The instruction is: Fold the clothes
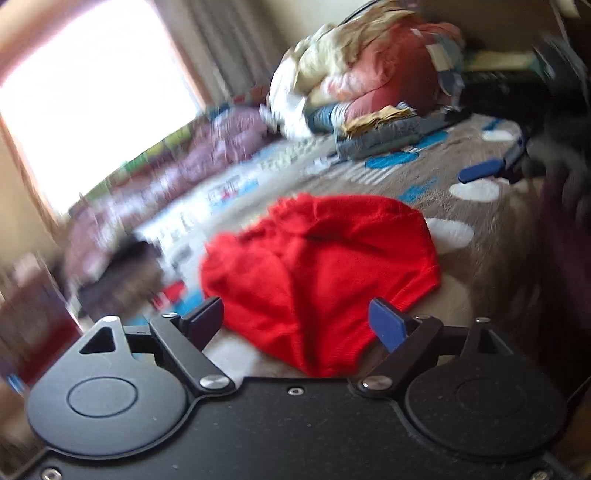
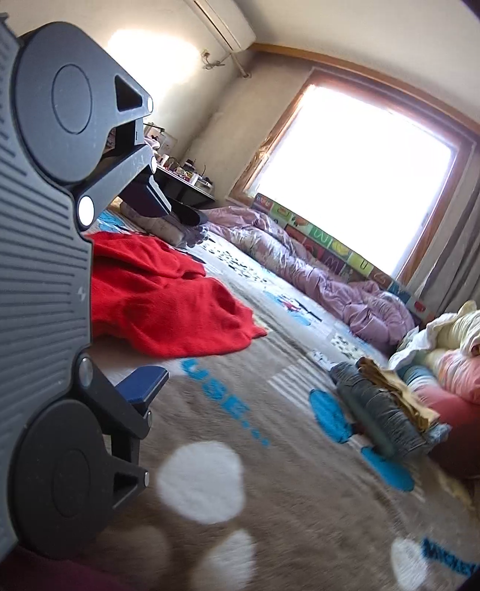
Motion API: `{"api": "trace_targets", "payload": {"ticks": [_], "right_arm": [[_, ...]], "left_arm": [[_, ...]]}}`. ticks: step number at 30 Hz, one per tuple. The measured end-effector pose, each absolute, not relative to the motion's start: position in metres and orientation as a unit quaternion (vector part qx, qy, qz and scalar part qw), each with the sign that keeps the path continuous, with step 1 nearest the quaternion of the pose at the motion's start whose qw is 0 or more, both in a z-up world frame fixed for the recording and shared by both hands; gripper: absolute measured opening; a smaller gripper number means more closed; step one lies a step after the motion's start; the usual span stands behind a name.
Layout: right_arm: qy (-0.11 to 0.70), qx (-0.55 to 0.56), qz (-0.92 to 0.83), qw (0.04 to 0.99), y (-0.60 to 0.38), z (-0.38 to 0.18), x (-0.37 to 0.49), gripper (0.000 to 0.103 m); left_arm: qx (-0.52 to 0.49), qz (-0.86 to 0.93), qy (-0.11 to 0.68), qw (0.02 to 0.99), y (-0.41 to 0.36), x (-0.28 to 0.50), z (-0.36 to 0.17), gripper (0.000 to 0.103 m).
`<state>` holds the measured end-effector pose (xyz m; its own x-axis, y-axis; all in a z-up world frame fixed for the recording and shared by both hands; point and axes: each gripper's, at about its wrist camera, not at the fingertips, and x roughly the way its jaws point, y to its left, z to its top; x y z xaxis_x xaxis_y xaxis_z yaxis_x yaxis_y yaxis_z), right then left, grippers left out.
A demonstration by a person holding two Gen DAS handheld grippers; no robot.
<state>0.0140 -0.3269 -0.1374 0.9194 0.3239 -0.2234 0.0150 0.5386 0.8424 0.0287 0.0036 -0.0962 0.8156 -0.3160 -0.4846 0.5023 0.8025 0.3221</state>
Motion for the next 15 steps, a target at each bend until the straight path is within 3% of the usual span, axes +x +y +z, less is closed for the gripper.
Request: {"api": "trace_targets", "payload": {"ticks": [7, 15], "right_arm": [[0.184, 0.47, 0.095, 0.858, -0.343, -0.159, 0.063, 0.089], [0.192, 0.469, 0.107, 0.855, -0.352, -0.178, 0.121, 0.089]], "left_arm": [[0.043, -0.246, 0.283, 0.926, 0.016, 0.06, -0.099, 0.086], [0.01, -0.204, 0.304, 0.931, 0.011, 0.11, -0.078, 0.086]]}}
